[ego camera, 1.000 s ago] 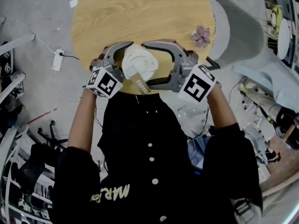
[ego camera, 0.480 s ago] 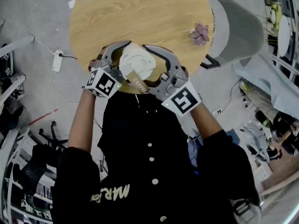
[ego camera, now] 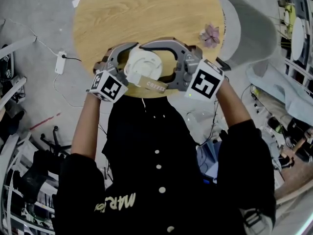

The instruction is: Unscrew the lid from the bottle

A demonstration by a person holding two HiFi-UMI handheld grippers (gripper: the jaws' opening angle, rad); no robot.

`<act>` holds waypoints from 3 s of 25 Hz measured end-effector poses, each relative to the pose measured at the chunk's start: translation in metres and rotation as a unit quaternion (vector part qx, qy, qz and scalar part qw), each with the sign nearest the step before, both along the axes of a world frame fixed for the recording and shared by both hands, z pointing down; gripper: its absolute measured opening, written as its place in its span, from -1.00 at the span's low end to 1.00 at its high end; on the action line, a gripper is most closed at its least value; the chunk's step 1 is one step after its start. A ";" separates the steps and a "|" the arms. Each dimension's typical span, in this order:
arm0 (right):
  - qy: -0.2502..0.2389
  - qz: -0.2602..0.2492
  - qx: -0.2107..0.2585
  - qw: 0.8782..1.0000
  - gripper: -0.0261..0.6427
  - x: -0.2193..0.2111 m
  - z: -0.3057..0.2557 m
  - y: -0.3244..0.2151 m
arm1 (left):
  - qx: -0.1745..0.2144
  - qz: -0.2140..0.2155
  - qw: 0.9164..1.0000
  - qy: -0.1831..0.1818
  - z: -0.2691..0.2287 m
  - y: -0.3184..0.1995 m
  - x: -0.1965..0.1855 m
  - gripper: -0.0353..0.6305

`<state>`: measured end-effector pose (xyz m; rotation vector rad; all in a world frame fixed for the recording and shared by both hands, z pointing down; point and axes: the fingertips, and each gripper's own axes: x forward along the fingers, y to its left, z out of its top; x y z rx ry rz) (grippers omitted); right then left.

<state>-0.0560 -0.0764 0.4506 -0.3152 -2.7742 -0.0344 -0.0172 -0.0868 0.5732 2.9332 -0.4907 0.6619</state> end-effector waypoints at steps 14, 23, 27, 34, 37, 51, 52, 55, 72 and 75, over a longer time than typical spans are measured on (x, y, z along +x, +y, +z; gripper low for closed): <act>-0.031 0.279 -0.037 0.959 0.60 0.011 -0.004 0.003 | -0.001 -0.005 1.000 -0.001 -0.002 0.001 0.002 0.17; -0.043 0.296 -0.006 0.954 0.39 0.006 -0.006 -0.011 | -0.001 -0.006 1.000 -0.002 -0.002 0.000 0.003 0.17; -0.035 0.114 -0.008 0.993 0.39 0.006 -0.005 -0.004 | 0.001 0.001 1.000 -0.003 -0.002 -0.001 0.004 0.17; -0.016 -0.006 -0.036 0.999 0.39 0.004 -0.005 -0.004 | -0.001 -0.006 1.000 0.001 -0.002 -0.003 0.003 0.17; -0.016 0.047 -0.047 0.998 0.44 0.010 -0.001 -0.008 | -0.002 -0.007 1.000 0.001 -0.003 -0.004 0.004 0.17; -0.038 0.379 0.007 0.925 0.41 0.007 -0.006 -0.017 | -0.002 -0.012 1.000 0.002 -0.003 -0.003 0.004 0.17; -0.037 0.377 0.013 0.925 0.39 0.007 -0.005 -0.018 | -0.001 -0.012 1.000 0.001 -0.003 -0.003 0.004 0.17; -0.032 0.331 0.014 0.943 0.38 0.006 -0.002 -0.014 | -0.002 -0.011 1.000 0.001 -0.001 -0.002 0.002 0.18; -0.001 0.162 -0.023 0.987 0.53 0.020 0.004 -0.008 | -0.001 -0.010 1.000 0.000 0.000 0.000 0.001 0.17; -0.015 0.246 -0.025 0.969 0.57 0.017 0.001 -0.005 | -0.001 -0.011 1.000 -0.001 0.000 0.000 0.001 0.17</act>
